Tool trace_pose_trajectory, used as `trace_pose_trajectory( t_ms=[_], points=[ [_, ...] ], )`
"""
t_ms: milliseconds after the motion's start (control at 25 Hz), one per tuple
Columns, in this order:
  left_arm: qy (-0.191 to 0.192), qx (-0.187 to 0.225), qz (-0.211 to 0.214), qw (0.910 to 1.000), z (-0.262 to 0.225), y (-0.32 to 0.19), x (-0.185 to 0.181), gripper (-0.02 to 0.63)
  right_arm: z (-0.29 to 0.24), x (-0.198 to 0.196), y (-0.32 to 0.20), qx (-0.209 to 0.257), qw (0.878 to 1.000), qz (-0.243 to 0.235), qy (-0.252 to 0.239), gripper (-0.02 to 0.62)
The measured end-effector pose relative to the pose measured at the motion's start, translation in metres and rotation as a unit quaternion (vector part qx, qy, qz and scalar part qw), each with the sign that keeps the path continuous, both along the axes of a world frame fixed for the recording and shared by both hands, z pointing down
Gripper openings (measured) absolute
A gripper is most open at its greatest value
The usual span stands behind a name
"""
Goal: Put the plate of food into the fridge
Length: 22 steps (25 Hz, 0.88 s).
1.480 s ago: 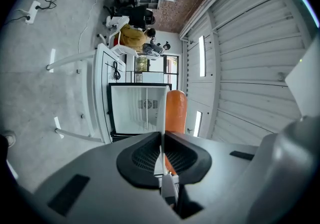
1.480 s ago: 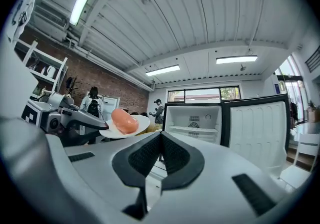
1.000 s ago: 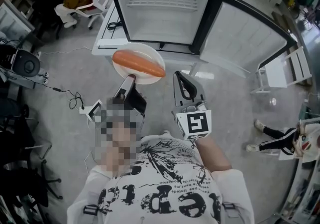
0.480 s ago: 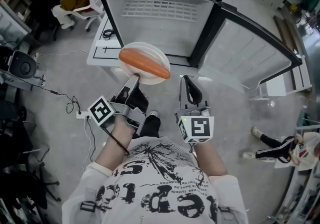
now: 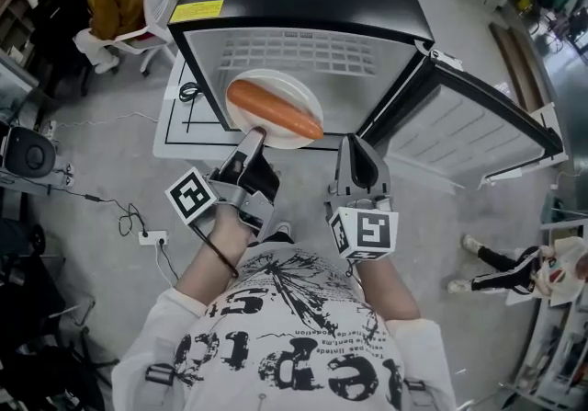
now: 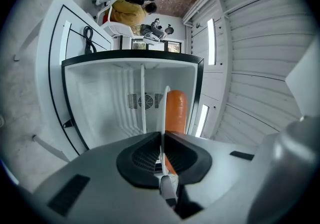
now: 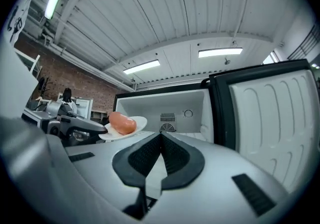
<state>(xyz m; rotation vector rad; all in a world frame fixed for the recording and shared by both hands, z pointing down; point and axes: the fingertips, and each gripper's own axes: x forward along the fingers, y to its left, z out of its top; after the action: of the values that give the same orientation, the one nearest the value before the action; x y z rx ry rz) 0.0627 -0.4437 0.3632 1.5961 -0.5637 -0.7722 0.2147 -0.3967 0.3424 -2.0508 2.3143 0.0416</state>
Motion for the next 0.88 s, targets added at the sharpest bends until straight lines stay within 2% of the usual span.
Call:
trace_pose_trajectory(
  t_ms=[200,440,520,880],
  points=[
    [-0.002,-0.006,0.021,0.9998,0.004,-0.033,-0.005,0.028,0.009,-0.012,-0.032,-0.007,1.000,0.011,0.002,0.002],
    [0.004,-0.010,0.017,0.9998,0.007,-0.065,-0.003,0.028,0.014,-0.012,-0.060,-0.018,1.000,0.015,0.010,0.002],
    [0.005,-0.012,0.011,0.9999,0.009,-0.072,0.000,0.028,0.013,-0.008,-0.068,-0.018,1.000,0.020,0.006,0.002],
    [-0.003,-0.022,-0.030,0.9993,0.010,-0.100,0.021,0.028,0.016,0.005,-0.100,-0.010,1.000,-0.019,0.016,0.002]
  ],
)
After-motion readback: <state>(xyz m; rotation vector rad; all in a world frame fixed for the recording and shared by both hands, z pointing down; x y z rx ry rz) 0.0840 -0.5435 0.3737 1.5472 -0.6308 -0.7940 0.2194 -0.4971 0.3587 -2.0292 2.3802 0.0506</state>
